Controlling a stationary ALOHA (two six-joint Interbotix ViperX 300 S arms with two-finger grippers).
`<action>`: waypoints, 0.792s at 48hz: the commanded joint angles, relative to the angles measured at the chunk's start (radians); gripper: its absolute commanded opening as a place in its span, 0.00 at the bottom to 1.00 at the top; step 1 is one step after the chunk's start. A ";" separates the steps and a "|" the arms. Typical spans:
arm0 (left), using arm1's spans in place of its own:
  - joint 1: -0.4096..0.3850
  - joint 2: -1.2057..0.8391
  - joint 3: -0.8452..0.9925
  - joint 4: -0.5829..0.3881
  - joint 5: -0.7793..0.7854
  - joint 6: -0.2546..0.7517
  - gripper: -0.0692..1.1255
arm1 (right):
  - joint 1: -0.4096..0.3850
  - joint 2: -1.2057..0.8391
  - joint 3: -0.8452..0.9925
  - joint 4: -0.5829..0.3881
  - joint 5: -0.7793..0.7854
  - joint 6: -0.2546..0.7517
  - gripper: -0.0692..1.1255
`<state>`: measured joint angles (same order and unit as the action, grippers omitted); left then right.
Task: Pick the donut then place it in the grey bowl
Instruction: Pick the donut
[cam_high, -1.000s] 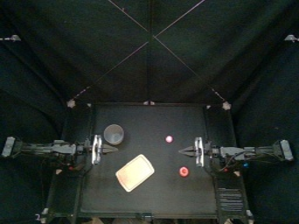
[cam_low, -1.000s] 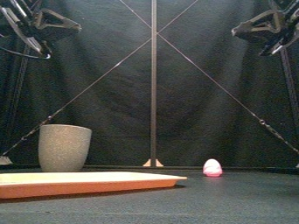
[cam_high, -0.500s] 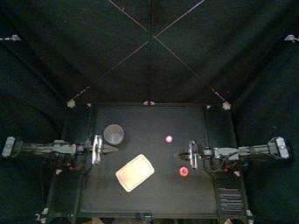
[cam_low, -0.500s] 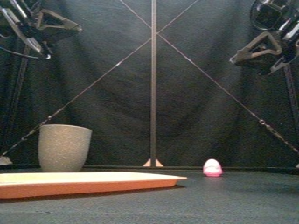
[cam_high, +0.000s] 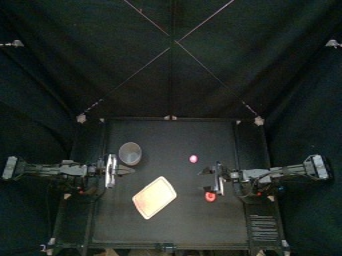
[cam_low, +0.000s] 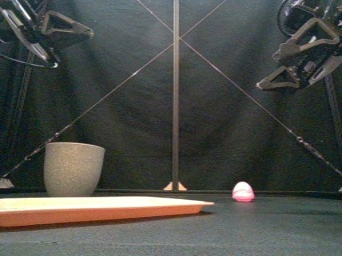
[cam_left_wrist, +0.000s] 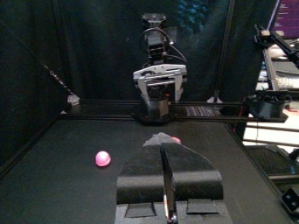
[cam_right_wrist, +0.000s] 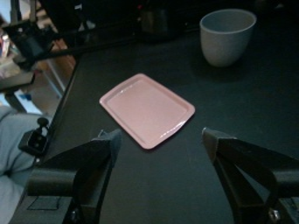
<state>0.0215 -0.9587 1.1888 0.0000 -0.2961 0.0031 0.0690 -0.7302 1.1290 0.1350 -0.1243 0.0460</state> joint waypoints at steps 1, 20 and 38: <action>0.006 0.006 -0.015 0.000 -0.003 -0.002 0.06 | 0.034 0.031 -0.064 -0.003 0.084 0.002 0.94; 0.009 0.006 -0.012 -0.002 -0.003 -0.005 0.06 | 0.072 0.172 -0.207 -0.018 0.643 0.080 0.94; 0.015 0.006 0.003 -0.002 -0.003 -0.003 0.06 | 0.201 0.225 -0.172 -0.293 0.733 0.480 0.94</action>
<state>0.0322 -0.9587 1.2057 0.0000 -0.2945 0.0000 0.2516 -0.5123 0.9649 -0.0997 0.5906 0.4663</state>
